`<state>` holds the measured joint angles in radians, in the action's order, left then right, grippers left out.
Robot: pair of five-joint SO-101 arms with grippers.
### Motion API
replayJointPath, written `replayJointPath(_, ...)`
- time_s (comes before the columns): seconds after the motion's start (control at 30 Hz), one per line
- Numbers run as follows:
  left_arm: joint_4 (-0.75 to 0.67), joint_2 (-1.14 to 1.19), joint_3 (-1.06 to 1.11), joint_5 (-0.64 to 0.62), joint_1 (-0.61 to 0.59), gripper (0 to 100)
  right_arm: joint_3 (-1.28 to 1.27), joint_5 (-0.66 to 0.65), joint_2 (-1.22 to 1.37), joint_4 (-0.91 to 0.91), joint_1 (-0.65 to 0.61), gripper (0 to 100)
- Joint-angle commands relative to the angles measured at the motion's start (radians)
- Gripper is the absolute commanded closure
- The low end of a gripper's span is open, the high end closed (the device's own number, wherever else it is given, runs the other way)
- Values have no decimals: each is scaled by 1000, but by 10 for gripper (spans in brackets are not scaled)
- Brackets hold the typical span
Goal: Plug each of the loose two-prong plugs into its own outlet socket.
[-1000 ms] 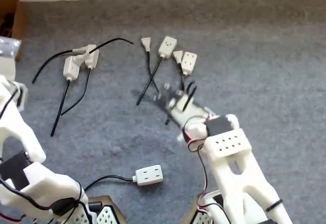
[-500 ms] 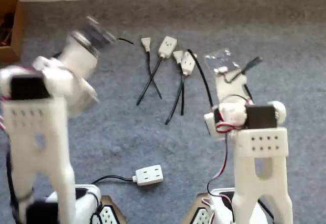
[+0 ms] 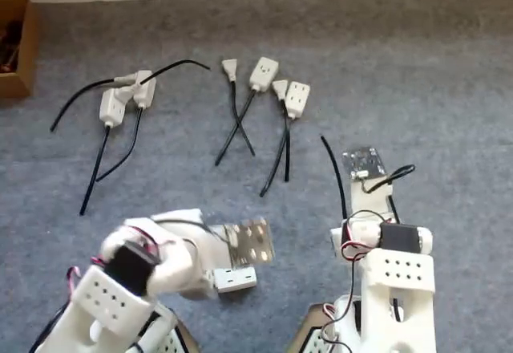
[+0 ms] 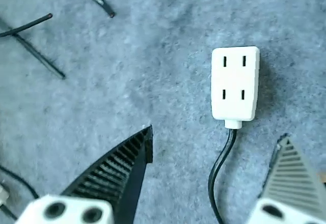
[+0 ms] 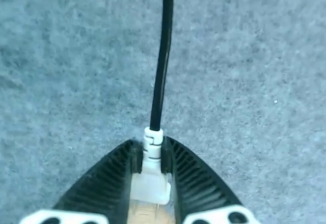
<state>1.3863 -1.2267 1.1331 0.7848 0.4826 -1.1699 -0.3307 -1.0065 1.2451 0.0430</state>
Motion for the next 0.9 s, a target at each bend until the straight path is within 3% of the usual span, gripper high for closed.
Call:
replayJointPath(0.0,-95,-21,84,9,71,638,7,-9,-16,-19,13,993)
replayJointPath(0.17,-195,-21,180,8,142,638,7,-9,-16,-19,13,993)
replayJointPath(0.43,-391,-21,349,8,148,644,5,-9,-16,-16,13,993)
replayJointPath(0.87,-419,-24,321,55,142,943,2,-9,-16,-15,13,993)
